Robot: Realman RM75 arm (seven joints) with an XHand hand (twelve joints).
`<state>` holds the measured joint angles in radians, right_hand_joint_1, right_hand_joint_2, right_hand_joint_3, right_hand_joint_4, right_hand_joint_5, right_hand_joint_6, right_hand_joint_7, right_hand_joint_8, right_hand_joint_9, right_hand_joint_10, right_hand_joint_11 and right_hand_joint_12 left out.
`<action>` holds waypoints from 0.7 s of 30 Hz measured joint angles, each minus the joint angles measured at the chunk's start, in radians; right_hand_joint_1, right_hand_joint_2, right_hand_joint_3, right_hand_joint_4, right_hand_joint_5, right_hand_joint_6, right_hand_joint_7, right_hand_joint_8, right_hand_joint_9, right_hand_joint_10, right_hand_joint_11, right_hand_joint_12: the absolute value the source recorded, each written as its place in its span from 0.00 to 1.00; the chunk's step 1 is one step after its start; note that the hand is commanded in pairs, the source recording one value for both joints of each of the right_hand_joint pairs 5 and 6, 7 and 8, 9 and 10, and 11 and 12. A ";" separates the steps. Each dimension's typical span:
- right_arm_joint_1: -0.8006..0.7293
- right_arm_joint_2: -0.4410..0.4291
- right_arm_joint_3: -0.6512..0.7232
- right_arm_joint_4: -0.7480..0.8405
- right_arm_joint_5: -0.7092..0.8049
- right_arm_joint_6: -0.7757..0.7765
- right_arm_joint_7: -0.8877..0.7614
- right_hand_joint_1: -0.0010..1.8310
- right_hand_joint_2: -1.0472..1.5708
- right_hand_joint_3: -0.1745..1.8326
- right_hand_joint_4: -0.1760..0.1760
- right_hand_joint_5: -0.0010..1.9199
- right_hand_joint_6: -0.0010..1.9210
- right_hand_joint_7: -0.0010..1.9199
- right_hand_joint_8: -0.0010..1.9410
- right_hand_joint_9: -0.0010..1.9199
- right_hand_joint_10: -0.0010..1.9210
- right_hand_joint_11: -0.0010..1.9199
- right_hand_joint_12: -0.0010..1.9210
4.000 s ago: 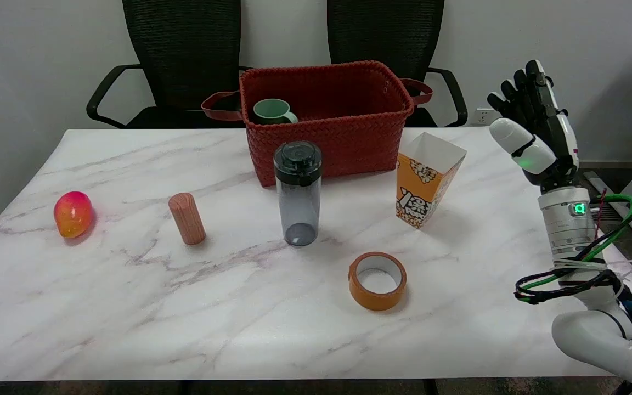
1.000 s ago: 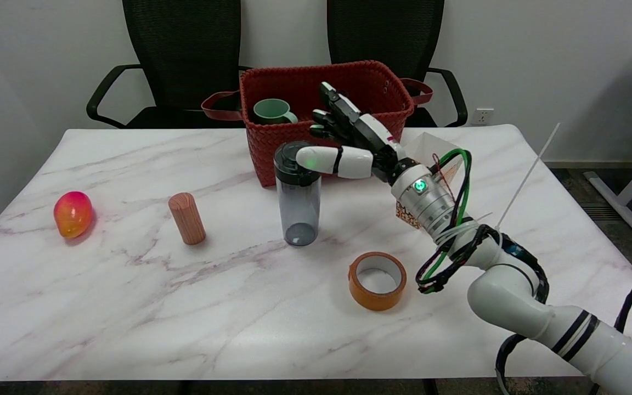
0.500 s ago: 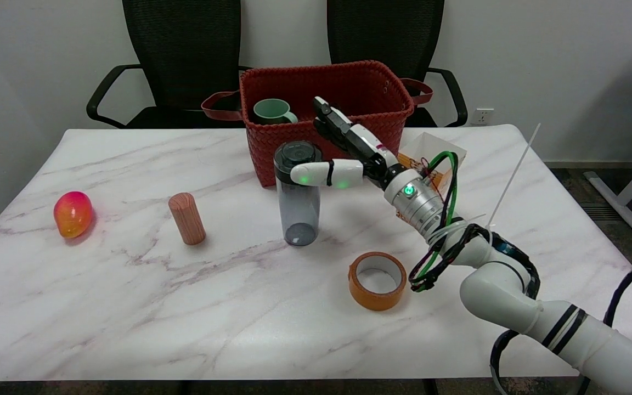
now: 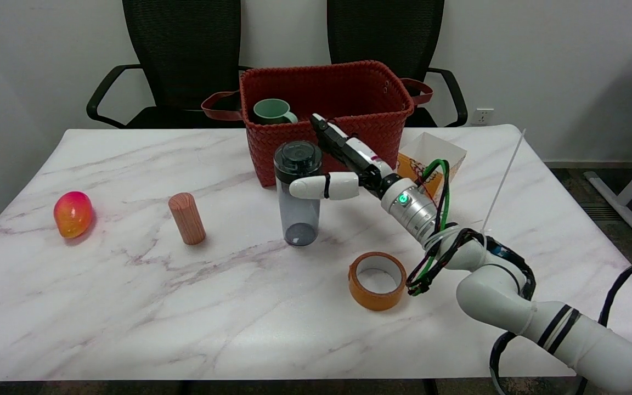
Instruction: Pick up the black water bottle.
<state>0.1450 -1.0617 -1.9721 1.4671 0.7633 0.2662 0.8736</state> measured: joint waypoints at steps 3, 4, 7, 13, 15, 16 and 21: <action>0.002 -0.002 -0.003 -0.013 0.000 -0.002 -0.001 0.44 0.59 0.00 0.50 0.00 0.00 0.00 0.00 0.04 0.04 0.08 0.08; 0.003 -0.003 -0.004 -0.016 0.000 -0.003 -0.001 0.44 0.59 0.00 0.50 0.00 0.00 0.00 0.00 0.04 0.04 0.08 0.08; 0.004 -0.005 -0.006 -0.027 0.000 -0.004 -0.002 0.44 0.59 0.00 0.50 0.00 0.00 0.00 0.00 0.05 0.05 0.09 0.09; 0.007 -0.016 -0.010 -0.055 0.002 -0.004 -0.003 0.44 0.59 0.00 0.50 0.00 0.00 0.00 0.00 0.06 0.06 0.10 0.09; 0.009 -0.022 -0.011 -0.066 0.003 -0.003 -0.003 0.44 0.59 0.00 0.50 0.00 0.00 0.00 0.00 0.06 0.06 0.10 0.10; 0.009 -0.024 -0.011 -0.070 0.003 -0.002 -0.003 0.44 0.59 0.00 0.50 0.00 0.00 0.00 0.00 0.06 0.06 0.10 0.10; 0.011 -0.040 -0.012 -0.093 0.004 0.007 -0.003 0.44 0.59 0.00 0.50 0.00 0.00 0.00 0.00 0.06 0.06 0.10 0.10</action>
<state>0.1555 -1.1014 -1.9846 1.3739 0.7675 0.2729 0.8705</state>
